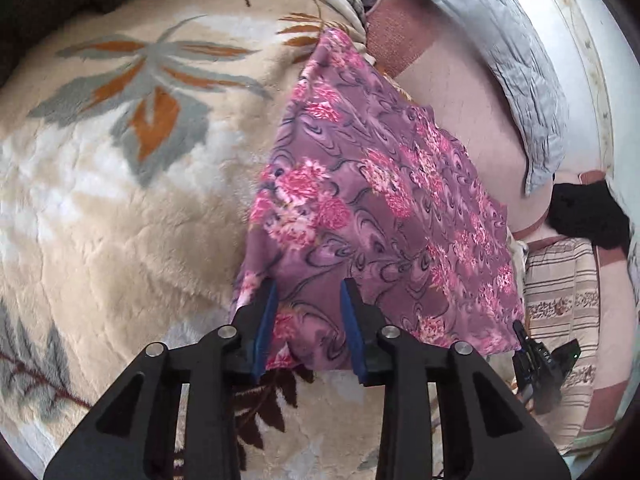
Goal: Fold small clothes
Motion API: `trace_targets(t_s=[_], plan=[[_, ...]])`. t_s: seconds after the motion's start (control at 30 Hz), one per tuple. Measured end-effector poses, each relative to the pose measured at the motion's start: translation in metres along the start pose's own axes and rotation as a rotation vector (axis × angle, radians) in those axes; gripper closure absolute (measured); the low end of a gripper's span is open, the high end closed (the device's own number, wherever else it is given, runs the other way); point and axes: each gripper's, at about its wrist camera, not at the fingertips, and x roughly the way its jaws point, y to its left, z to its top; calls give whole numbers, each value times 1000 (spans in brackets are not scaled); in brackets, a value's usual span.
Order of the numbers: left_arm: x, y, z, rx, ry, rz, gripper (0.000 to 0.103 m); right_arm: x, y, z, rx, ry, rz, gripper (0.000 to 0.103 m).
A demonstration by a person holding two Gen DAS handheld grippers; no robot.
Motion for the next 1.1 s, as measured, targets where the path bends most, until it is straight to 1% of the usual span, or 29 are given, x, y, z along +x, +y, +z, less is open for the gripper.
trace_targets(t_s=[0.03,0.07,0.1,0.13,0.17,0.23,0.27,0.3,0.37,0.4,0.5,0.53,0.57,0.6,0.63,0.67,0.7,0.73,0.77,0.8,0.83,0.9,0.93,1.0,1.03,1.07,1.1], plan=[[1,0,0,0,4,5,76,6,-6,-1,-4,26,-40,99],[2,2,0,1,11,19,81,15,-12,-4,-8,63,-83,99],[1,4,0,-8,17,24,84,22,-18,-7,-15,91,-130,99],[-3,6,0,-26,20,16,84,27,-23,-12,-10,111,-151,99],[-11,11,1,-52,13,1,84,23,-24,-12,7,97,-137,99],[-31,21,1,-83,-25,-23,83,5,-24,-13,62,40,-149,89],[-41,23,1,-90,-45,-37,83,-2,-23,-13,75,23,-131,88],[-47,23,0,-94,-57,-51,82,-12,-20,-14,79,-10,-90,88],[-51,17,-4,-89,-58,-63,77,-23,-12,-19,66,-52,-26,88],[-50,12,-6,-77,-52,-60,73,-22,-5,-22,53,-49,-3,87],[-30,1,-17,-47,-20,-14,72,-11,9,-32,-5,-20,25,85],[-20,1,-21,-42,0,13,72,1,9,-38,-34,36,2,84],[-8,4,-26,-46,26,41,73,13,7,-44,-52,103,-51,83],[-3,8,-28,-53,33,39,77,20,5,-49,-60,144,-82,91],[-5,10,-30,-63,18,28,78,13,2,-51,-55,119,-62,91],[-10,12,-30,-80,18,7,78,3,-2,-50,-19,90,-36,87],[-13,15,-31,-101,27,-10,78,-8,-11,-48,55,59,-8,84],[-17,17,-32,-126,34,-36,77,-13,-17,-48,103,43,9,79],[-18,19,-33,-134,34,-44,76,-20,-25,-50,166,21,25,68],[-18,20,-35,-138,34,-46,75,-23,-31,-53,223,10,44,60],[-16,21,-37,-139,36,-46,75,-20,-34,-53,244,20,54,58],[-9,20,-40,-139,49,-30,74,-3,-32,-56,265,79,44,58],[-3,20,-43,-142,61,-20,74,-2,-30,-55,262,63,39,58],[-3,18,-45,-144,48,-10,74,2,-27,-50,282,29,49,54],[-3,19,-44,-150,50,-10,74,5,-26,-45,307,21,72,56],[-4,20,-44,-158,57,-12,74,8,-25,-41,314,17,91,79],[-4,21,-43,-163,63,-16,74,4,-22,-34,300,-6,97,98]])
